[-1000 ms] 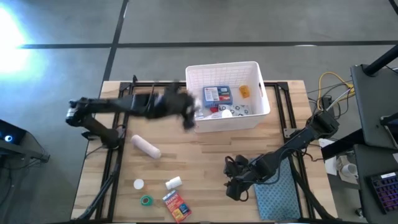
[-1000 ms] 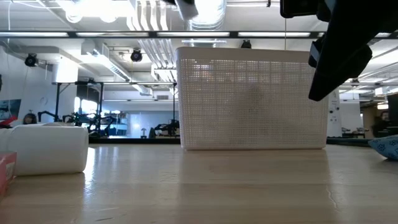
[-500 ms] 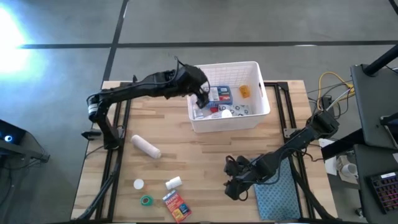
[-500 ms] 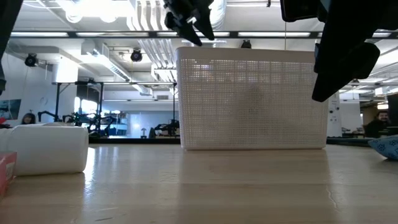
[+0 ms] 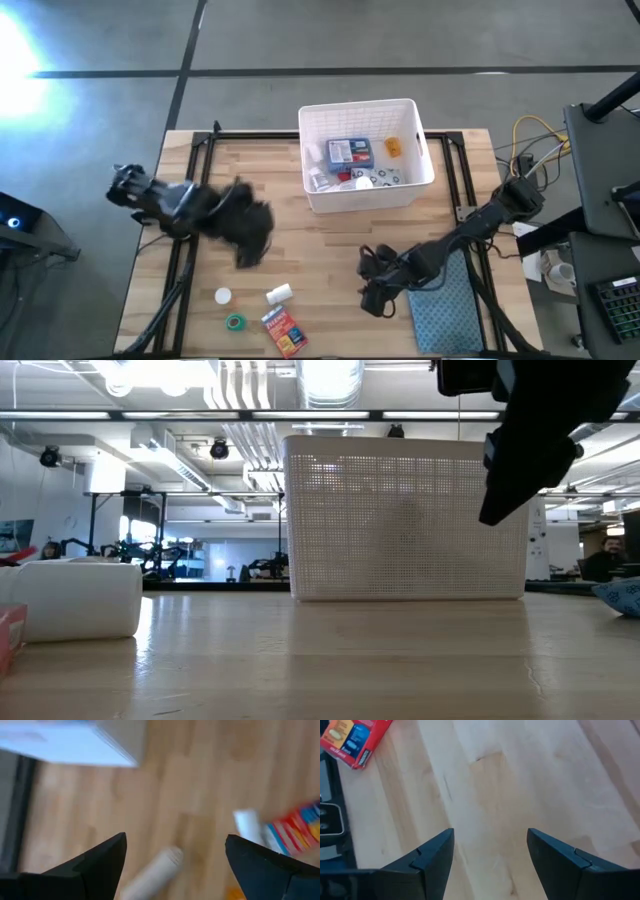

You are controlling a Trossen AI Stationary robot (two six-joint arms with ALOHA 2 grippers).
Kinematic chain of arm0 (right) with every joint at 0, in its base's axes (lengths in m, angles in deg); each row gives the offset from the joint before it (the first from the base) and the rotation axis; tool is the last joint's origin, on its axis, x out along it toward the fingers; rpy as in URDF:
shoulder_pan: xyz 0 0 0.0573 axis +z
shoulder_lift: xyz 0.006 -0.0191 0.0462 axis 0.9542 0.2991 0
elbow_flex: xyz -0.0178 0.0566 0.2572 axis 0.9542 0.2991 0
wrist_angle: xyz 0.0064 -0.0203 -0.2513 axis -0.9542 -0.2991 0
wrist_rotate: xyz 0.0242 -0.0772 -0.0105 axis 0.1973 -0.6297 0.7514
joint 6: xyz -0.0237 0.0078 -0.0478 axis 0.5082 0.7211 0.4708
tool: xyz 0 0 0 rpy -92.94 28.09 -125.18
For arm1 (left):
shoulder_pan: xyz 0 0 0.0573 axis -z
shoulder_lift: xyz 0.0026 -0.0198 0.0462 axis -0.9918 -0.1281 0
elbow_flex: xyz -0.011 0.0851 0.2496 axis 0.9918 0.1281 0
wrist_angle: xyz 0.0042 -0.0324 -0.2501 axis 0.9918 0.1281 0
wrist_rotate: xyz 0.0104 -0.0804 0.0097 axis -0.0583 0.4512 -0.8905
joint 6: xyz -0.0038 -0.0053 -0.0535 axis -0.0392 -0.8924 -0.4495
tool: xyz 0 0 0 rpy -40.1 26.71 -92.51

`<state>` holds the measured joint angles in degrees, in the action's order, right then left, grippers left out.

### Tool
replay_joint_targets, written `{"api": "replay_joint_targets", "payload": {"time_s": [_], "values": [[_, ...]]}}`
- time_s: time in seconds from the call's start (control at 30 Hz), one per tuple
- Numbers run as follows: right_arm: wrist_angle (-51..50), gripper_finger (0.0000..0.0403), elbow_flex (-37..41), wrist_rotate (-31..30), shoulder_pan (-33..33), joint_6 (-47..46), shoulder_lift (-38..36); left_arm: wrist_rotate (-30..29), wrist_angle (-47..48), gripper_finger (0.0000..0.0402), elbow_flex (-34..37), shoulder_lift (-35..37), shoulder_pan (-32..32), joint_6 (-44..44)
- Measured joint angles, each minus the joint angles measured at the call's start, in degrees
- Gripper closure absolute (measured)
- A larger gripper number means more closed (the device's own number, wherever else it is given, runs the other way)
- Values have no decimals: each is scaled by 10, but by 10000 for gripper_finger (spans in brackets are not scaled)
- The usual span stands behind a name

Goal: Pick & place medical supplies in basket/bin
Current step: Put the orange medicine bottle into the white bin

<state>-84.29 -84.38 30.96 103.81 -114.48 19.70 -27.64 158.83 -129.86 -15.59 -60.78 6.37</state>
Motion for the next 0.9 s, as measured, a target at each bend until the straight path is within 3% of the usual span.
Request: {"api": "replay_joint_targets", "payload": {"time_s": [0.2,0.37,0.47,0.6,0.9], "values": [[3,163,0,2,-16,31,0,37,-6,87,153,53,143,-210],[4,163,0,7,-25,40,0,74,-126,87,303,89,228,-326],[5,163,0,7,-28,31,0,83,-255,87,386,102,254,-351],[5,163,0,7,-28,27,0,144,-393,87,462,104,282,-358],[6,163,0,0,-28,-11,0,154,-401,87,509,97,315,-384]]}}
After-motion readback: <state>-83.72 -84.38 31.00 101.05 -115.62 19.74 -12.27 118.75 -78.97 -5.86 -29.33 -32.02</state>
